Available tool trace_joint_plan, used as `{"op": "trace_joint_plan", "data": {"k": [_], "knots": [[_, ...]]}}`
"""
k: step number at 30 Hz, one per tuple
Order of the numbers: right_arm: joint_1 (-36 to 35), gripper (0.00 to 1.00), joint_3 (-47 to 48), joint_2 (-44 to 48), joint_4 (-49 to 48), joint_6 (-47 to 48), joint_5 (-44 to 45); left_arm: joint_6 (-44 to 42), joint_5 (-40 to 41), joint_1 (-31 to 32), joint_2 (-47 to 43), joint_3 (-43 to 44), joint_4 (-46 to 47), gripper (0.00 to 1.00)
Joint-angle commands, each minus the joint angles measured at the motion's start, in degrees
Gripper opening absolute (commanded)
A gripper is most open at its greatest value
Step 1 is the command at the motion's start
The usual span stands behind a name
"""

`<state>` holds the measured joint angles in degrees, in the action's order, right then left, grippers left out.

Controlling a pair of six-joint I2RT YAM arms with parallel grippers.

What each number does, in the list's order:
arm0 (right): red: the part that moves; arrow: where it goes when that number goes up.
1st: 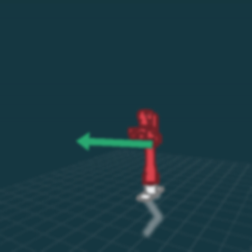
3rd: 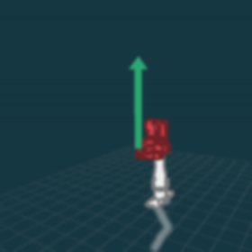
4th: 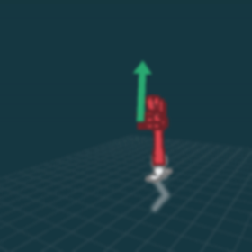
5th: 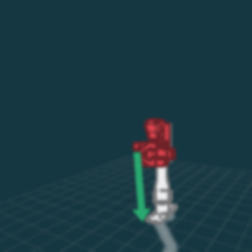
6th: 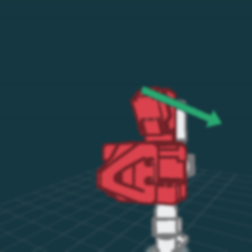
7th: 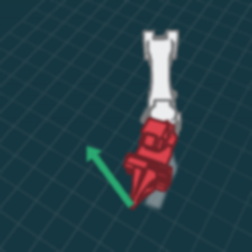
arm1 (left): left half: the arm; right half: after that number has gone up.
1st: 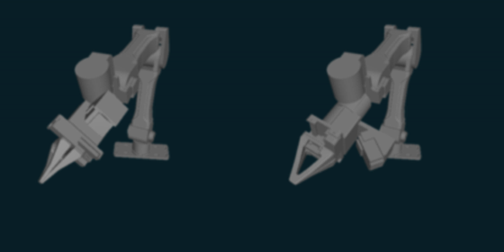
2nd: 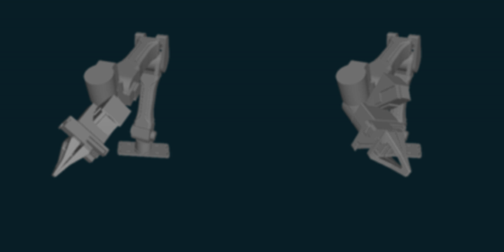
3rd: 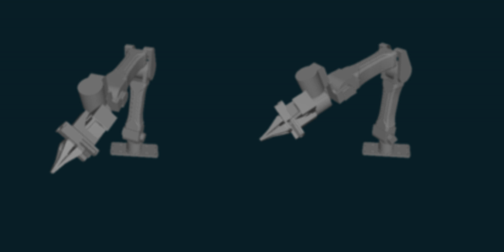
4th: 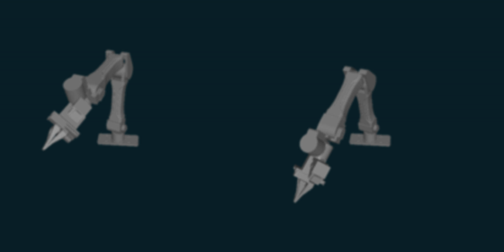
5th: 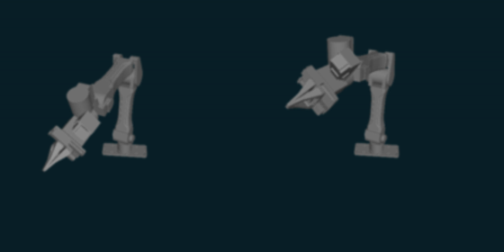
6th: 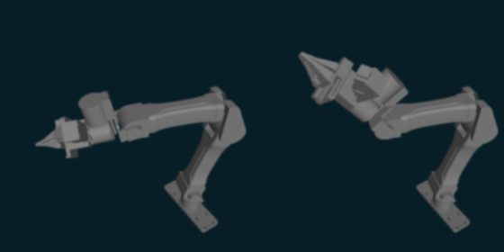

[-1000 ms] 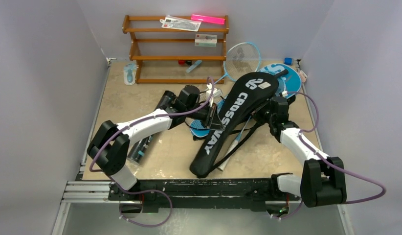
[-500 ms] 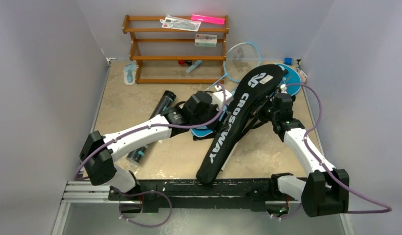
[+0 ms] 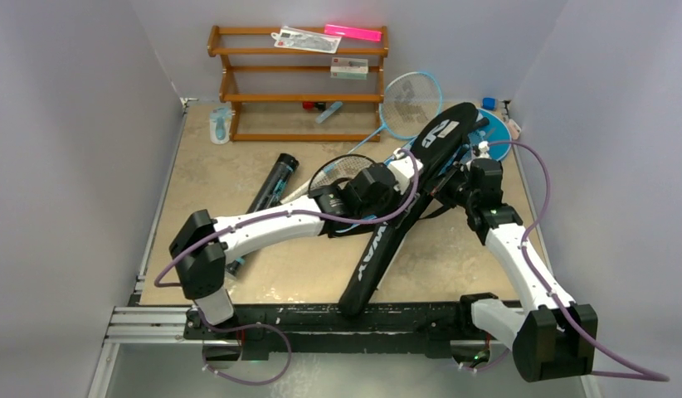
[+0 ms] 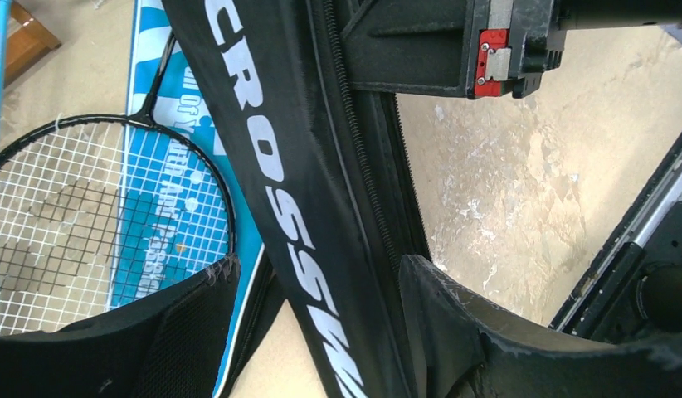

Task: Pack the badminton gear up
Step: Open the racket bag at the center of the board.

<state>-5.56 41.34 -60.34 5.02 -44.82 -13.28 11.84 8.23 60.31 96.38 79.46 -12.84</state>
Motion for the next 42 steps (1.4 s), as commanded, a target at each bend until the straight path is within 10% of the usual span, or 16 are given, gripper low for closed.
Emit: {"op": "trace_joint_plan", "data": {"k": [1, 13, 18, 33, 42], "knots": [[0.01, 0.0, 2.73, 1.27, -1.12, -0.66, -2.58, 1.3, 3.59, 1.41, 3.02, 4.84, 0.81, 0.68], [0.0, 0.0, 2.58, 1.92, -1.14, -0.85, -3.22, 0.59, 10.46, 2.26, 10.31, 11.16, -6.65, 0.54], [0.03, 0.0, 3.33, 3.23, 3.1, 0.84, -1.6, 1.73, 14.4, 1.75, 12.15, 13.69, -11.2, 0.0], [0.11, 0.48, 4.54, 7.17, -3.13, 9.77, -19.67, 4.8, 6.08, -10.77, -11.11, 9.34, -25.19, 0.0], [0.11, 0.51, 10.77, 6.59, -2.7, 11.51, -17.78, 4.85, 4.13, -17.85, -22.49, 12.25, -32.21, 0.0]]}}
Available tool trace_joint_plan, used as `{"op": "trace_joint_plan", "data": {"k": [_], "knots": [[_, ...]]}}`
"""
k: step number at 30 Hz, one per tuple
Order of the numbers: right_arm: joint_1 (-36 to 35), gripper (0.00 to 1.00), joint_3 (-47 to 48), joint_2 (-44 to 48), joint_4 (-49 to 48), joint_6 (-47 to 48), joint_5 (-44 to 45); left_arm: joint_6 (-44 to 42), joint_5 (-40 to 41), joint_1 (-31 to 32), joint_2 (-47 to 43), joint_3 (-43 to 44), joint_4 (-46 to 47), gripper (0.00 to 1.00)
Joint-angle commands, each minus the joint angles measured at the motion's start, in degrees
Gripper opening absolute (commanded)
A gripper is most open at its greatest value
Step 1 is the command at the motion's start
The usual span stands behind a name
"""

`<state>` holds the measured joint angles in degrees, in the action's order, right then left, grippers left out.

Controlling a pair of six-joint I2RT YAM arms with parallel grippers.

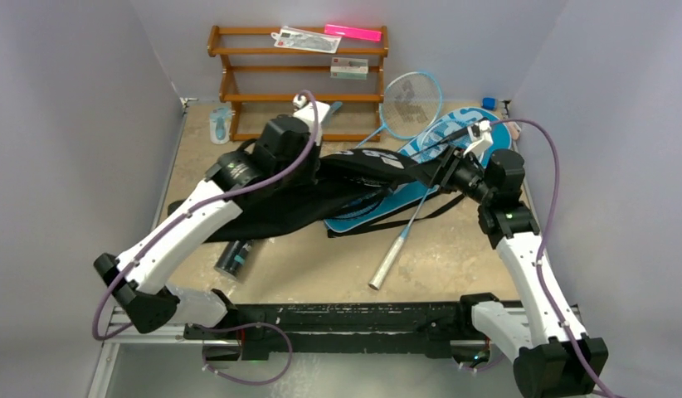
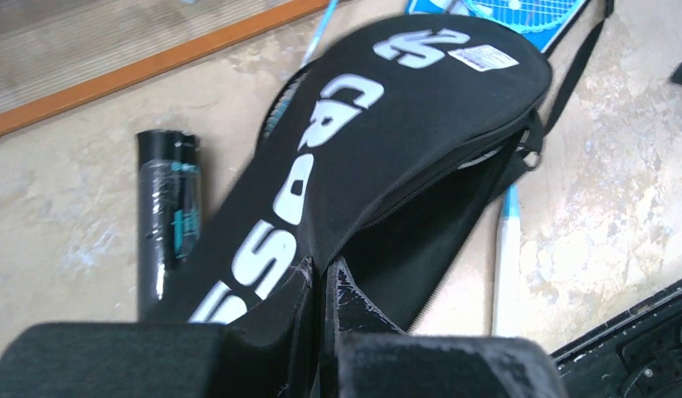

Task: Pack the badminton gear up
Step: Open the racket bag at the center of the board, then pick up the racket from the center of the board.

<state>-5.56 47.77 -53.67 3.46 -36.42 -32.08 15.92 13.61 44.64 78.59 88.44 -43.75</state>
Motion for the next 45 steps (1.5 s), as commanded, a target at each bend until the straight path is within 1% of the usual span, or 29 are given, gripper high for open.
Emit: {"op": "trace_joint_plan", "data": {"k": [1, 3, 6, 8, 11, 14, 15, 17, 21, 25, 28, 30, 31, 38, 41, 45], "knots": [[0.11, 0.51, 4.61, -0.42, -0.61, 3.7, 2.86, 0.06, 0.19, -2.9, -5.13, 5.15, -2.76, 0.0], [0.11, 0.5, 4.7, -1.37, -0.79, 4.9, 5.71, -1.68, 4.62, -4.13, -4.82, 9.56, -6.94, 0.0], [0.11, 0.51, 5.6, -5.63, -0.68, 6.85, 9.07, -3.7, 11.83, -5.74, -3.31, 15.38, -13.24, 0.0], [0.11, 0.51, 8.28, -9.16, 2.41, 6.96, 13.44, -4.49, 14.78, -6.49, -3.05, 16.03, -14.51, 0.0], [0.11, 0.52, 9.79, -13.24, 4.43, 2.11, 19.66, -5.46, 16.52, -8.2, -3.65, 15.33, -14.57, 0.0], [0.16, 0.53, 7.91, -16.24, 1.14, -3.82, 21.51, -6.26, 18.45, -9.43, -4.24, 15.03, -14.25, 0.0], [0.13, 0.56, 6.69, -17.32, -1.32, -5.88, 21.57, -6.6, 19.0, -9.54, -4.44, 14.96, -14.04, 0.0], [0.11, 0.66, 5.14, -20.79, -5.66, -9.48, 21.55, -7.08, 20.14, -9.76, -4.64, 15.06, -13.88, 0.0], [0.11, 0.68, 7.42, -29.35, -7.77, -11.3, 23.36, -8.06, 21.78, -10.17, -5.08, 15.55, -13.82, 0.0], [0.11, 0.67, 10.14, -36.33, -10.06, -16.11, 27.22, -8.69, 22.21, -10.41, -5.67, 16.93, -14.41, 0.0], [0.21, 0.64, 11.7, -39.78, -10.04, -23.9, 34.16, -8.74, 21.49, -10.37, -6.18, 17.84, -15.23, 0.0], [0.25, 0.64, 13.74, -42.27, -7.64, -28.88, 37.75, -8.64, 20.56, -10.43, -6.61, 18.24, -15.47, 0.0], [0.21, 0.63, 15.6, -43.66, -6.95, -29.67, 38.42, -8.63, 20.17, -10.45, -6.85, 18.25, -15.49, 0.0], [0.2, 0.61, 21.96, -53.73, -9.57, -31.78, 37.81, -8.8, 17.72, -10.45, -7.54, 18.54, -15.14, 0.0], [0.2, 0.61, 23.38, -56.31, -9.39, -33.17, 38.58, -8.97, 17.21, -10.41, -7.02, 19.31, -15.39, 0.0], [0.33, 0.6, 24.46, -59.19, -11.64, -33.75, 38.63, -9.07, 16.03, -10.45, -6.65, 19.99, -15.08, 0.0]]}}
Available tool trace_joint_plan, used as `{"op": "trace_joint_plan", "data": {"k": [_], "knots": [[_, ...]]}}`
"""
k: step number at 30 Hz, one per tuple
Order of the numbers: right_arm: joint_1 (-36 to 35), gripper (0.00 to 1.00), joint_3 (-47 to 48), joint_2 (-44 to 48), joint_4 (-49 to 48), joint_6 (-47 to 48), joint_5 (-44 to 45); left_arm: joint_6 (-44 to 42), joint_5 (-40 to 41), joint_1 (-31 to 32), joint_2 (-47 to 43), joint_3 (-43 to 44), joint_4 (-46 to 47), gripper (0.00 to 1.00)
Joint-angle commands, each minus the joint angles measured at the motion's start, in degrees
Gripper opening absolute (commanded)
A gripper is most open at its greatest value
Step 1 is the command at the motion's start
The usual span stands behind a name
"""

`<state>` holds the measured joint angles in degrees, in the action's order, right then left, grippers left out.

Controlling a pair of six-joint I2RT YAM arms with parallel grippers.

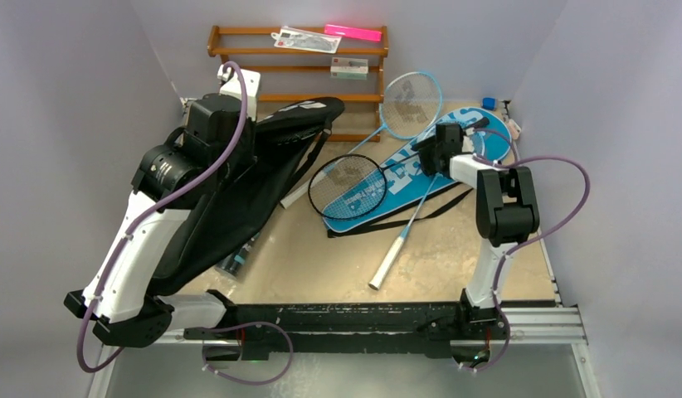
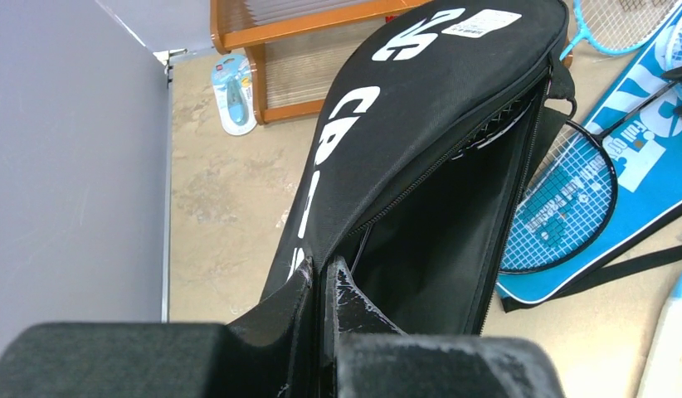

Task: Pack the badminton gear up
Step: Pick up the racket from the center of the board.

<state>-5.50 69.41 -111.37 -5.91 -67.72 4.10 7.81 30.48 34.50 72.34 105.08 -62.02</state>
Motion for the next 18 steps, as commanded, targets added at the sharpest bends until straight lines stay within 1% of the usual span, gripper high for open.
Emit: {"op": "trace_joint_plan", "data": {"k": [1, 5, 7, 8, 10, 11, 12, 16, 18], "knots": [[0.31, 0.6, 3.32, -2.3, -2.69, -2.48, 2.34, -1.04, -1.14, -0.23, -0.36, 3.44, 3.29, 0.0], [0.55, 0.57, 6.38, -6.64, -4.04, -2.41, 1.35, -1.05, -1.88, -0.24, -0.06, 3.94, 3.25, 0.0], [0.79, 0.52, 7.39, -8.31, -5.75, -2.33, 0.52, -1.05, -2.21, -0.25, 0.08, 4.1, 3.24, 0.0], [0.94, 0.46, 7.52, -8.88, -7.17, -2.22, 0.04, -1.11, -2.26, -0.26, 0.09, 4.16, 3.22, 0.0], [1.36, 0.22, 7.93, -9.25, -9.32, -1.43, -0.98, -1.07, -2.47, -0.23, 0.21, 4.17, 3.15, 0.0], [1.67, 0.07, 8.09, -8.88, -9.76, -0.87, -1.42, -1.01, -2.64, -0.26, 0.26, 4.17, 3.14, 0.0], [1.98, 0.0, 8.11, -8.08, -10.15, 0.23, -1.57, -0.9, -3.07, -0.23, 0.41, 4.17, 3.09, 0.0], [2.38, 0.0, 7.38, -0.59, -8.13, 8.61, 1.96, -0.29, -6.0, -0.26, 0.31, 3.88, 3.01, 0.0], [2.33, 0.0, 5.18, 4.6, -8.47, 12.28, 3.92, 0.12, -7.65, -0.28, 0.12, 3.43, 3.36, 0.0]]}}
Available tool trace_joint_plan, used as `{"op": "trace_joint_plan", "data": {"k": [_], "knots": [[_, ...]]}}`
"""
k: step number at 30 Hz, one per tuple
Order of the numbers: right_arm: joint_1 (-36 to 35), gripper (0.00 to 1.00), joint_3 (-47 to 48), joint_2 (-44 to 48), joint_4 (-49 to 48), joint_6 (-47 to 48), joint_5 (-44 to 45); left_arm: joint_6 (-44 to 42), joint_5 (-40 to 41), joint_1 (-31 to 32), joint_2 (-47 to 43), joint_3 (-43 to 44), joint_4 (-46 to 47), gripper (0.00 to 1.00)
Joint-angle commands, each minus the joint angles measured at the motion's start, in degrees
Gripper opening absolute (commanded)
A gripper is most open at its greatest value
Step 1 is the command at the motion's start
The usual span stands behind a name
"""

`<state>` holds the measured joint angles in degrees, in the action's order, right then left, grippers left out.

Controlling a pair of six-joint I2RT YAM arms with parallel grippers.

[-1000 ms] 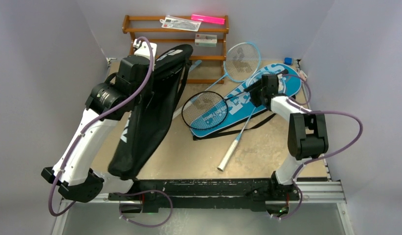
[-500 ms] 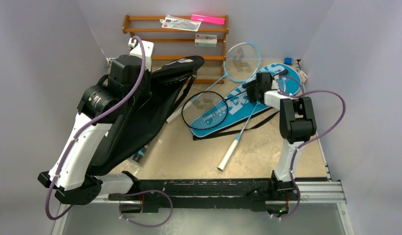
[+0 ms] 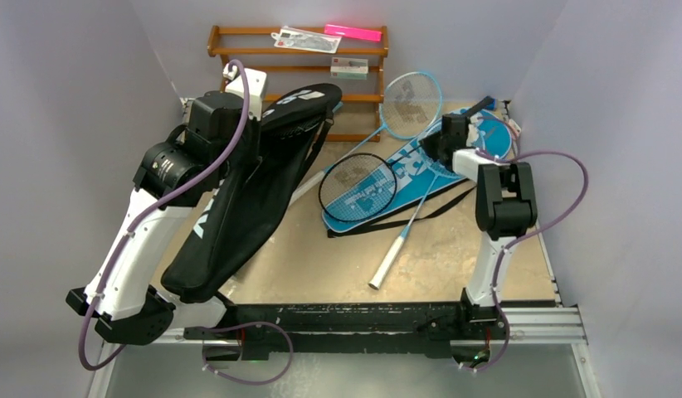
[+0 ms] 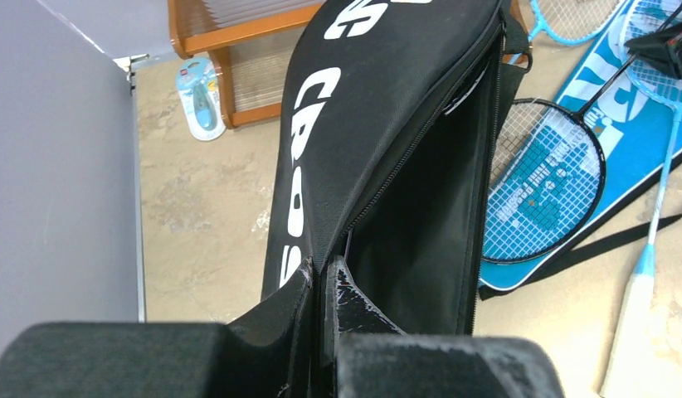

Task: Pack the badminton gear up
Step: Pick up the racket from the center of the board, then place the racket in the racket bag.

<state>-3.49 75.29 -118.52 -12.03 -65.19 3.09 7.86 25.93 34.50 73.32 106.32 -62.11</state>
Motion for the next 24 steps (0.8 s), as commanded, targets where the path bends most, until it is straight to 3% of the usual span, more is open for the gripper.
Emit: {"op": "trace_joint_plan", "data": {"k": [1, 8, 14, 24], "knots": [[0.32, 0.0, -2.15, 14.47, -3.2, 11.2, 5.48, 0.25, -3.94, -0.24, -1.04, 1.91, 3.73, 0.0], [0.32, 0.0, -12.14, 33.33, -10.8, 23.86, 3.22, 2.2, -12.82, -0.27, -1.39, -0.06, 5.51, 0.0], [0.32, 0.0, -15.5, 45.25, -16.87, 40.93, -2.92, 3.99, -17.42, -0.25, -0.99, -3.38, 7.4, 0.0], [0.34, 0.0, -13.21, 59.22, -15.44, 61.1, -12.18, 11.66, -33.87, -0.29, 0.13, -19.87, 25.28, 0.0]]}}
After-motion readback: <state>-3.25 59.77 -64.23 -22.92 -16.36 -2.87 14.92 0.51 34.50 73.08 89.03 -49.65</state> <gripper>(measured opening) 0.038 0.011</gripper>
